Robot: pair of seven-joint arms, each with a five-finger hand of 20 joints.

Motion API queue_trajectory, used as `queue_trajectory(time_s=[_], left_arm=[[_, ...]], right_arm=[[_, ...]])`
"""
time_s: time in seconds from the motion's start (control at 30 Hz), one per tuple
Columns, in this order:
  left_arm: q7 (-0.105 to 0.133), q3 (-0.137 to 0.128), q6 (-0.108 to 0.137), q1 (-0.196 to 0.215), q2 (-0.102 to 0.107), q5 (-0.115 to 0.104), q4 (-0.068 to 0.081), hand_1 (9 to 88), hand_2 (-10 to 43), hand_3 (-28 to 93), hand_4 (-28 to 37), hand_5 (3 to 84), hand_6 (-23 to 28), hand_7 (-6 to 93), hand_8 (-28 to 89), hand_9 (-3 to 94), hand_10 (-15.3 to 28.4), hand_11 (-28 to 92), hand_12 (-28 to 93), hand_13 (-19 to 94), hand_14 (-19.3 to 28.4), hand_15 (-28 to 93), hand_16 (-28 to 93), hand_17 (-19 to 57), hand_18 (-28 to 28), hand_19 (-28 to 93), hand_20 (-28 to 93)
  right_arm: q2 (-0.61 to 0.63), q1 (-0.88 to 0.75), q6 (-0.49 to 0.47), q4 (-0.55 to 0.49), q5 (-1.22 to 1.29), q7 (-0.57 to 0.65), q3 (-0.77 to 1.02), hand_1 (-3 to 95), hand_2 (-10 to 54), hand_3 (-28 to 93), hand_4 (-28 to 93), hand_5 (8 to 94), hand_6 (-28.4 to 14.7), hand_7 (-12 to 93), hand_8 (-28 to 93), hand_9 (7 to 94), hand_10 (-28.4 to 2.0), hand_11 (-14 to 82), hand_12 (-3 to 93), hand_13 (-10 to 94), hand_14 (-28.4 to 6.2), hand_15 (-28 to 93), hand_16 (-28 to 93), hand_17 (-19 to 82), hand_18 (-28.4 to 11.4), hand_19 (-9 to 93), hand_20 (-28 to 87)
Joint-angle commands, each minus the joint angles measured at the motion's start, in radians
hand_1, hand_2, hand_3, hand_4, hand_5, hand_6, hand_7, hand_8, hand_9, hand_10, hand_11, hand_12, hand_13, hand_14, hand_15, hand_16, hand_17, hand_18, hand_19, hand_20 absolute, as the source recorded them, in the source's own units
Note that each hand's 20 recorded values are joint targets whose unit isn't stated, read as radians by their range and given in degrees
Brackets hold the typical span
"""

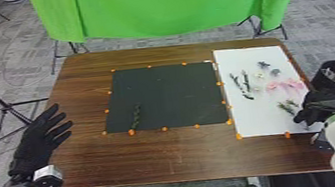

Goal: Arrange flowers

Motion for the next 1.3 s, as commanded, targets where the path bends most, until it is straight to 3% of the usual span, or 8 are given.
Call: queue_trajectory(time_s=[0.03,0.43,0.63,1.0,1.3], left_arm=[[-0.012,0.0,-0.004,0.002,-0.008,0.003,0.0,25.7,-4.0,69,-24.2,26.5,2.6,20.8,-11,23.9,11.7,19,16,21,16.3,30,0,-9.7,23.0,43,9],[-0.025,-0.002,-0.016,-0.004,-0.008,0.01,0.005,25.6,-4.0,69,-24.3,26.5,2.6,20.8,-11,24.0,11.7,19,16,21,16.3,30,0,-9.7,23.0,43,8],[-0.027,-0.003,-0.017,-0.001,-0.01,0.013,0.004,25.6,-3.9,69,-24.4,26.5,2.5,20.8,-11,24.0,11.8,19,16,21,16.3,30,0,-9.6,22.9,43,8],[-0.04,-0.004,-0.018,0.0,-0.02,0.017,0.001,25.6,-3.9,69,-24.4,26.5,2.6,20.7,-11,23.9,11.7,19,16,21,16.3,30,0,-9.6,22.9,43,8],[-0.05,0.005,-0.016,-0.012,-0.032,0.019,0.003,25.7,-3.9,69,-24.4,26.5,2.6,20.8,-11,24.0,11.8,19,16,21,16.4,30,0,-9.6,22.9,43,8]], right_arm=[[0.009,-0.043,0.084,-0.005,0.021,-0.024,0.021,41.3,-9.5,84,-24,74.1,0.5,52,19,77.0,-10.6,69.6,49.3,71,-11.2,87,38,36,-23.0,93,47],[0.003,0.031,0.115,-0.099,0.049,0.037,0.021,40.0,-9.5,85,-20,75.7,0.8,53,20,79.1,-10.0,70.4,50.4,73,-10.9,88,38,38,-23.3,93,51],[-0.014,0.168,0.137,-0.12,0.058,0.02,-0.081,39.7,-9.5,85,-20,76.5,1.2,52,21,80.0,-9.7,70.4,50.8,74,-10.5,88,39,40,-23.4,93,53],[-0.18,0.527,0.142,-0.038,0.098,-0.02,-0.432,39.0,-9.5,85,-18,78.2,1.9,51,22,81.9,-8.6,69.8,51.3,77,-9.6,88,39,43,-23.3,93,55],[-0.361,0.635,0.106,0.062,0.077,-0.047,-0.615,38.9,-9.5,84,-18,79.0,2.5,50,23,83.1,-8.1,69.3,51.4,78,-8.9,87,39,45,-23.1,93,56]])
